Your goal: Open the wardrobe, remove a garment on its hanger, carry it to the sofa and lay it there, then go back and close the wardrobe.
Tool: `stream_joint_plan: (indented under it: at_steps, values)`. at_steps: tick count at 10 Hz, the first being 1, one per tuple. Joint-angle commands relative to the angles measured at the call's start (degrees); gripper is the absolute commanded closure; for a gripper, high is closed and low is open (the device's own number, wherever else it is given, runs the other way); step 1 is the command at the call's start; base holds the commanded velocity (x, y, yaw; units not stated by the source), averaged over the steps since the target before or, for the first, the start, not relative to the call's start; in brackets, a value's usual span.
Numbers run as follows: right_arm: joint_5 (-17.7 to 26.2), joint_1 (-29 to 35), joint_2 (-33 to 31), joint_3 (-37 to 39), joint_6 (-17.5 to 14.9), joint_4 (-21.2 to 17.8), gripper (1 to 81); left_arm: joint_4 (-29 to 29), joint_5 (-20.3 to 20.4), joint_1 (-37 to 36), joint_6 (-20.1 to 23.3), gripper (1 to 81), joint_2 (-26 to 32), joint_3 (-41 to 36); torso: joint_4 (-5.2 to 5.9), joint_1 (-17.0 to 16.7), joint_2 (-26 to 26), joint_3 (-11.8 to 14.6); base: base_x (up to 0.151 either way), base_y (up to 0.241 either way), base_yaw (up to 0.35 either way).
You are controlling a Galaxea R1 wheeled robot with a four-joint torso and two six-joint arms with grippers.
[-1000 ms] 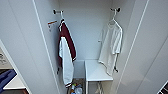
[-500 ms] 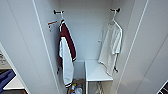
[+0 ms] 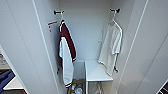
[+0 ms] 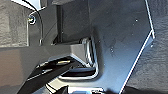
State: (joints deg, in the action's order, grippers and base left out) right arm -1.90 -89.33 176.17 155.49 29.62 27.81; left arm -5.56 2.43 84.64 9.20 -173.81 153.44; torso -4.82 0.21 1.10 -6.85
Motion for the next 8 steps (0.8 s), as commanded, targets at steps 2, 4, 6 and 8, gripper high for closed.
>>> stream_joint_plan:
  at_steps: [2, 4, 6, 8]
  values:
    - [2.78, 1.74, 0.61, -0.29, 0.00, 0.49, 1.0, 0.37, -3.48, -1.89, 0.64, 1.0, -0.05, -0.25, 0.00, 0.00, 0.00, 0.00, 0.000, 0.000, 0.000]
    - [2.78, 1.74, 0.62, -0.11, 0.00, 0.49, 1.0, 0.46, -3.48, -1.89, 0.64, 1.0, 0.04, -0.25, 0.00, -0.02, 0.02, 0.02, 0.000, 0.000, 0.000]
    - [2.78, 1.83, 0.62, -0.11, 0.00, 0.49, 1.0, 0.37, -3.48, -1.89, 0.55, 1.0, 0.13, -0.25, 0.00, -0.05, 0.02, 0.02, 0.070, 0.000, 0.000]
    - [2.78, 1.92, 0.62, -0.20, 0.00, 0.49, 1.0, 0.37, -3.48, -1.80, 0.55, 1.0, 0.22, -0.25, 0.00, -0.15, 0.09, 0.06, 0.088, 0.000, 0.000]
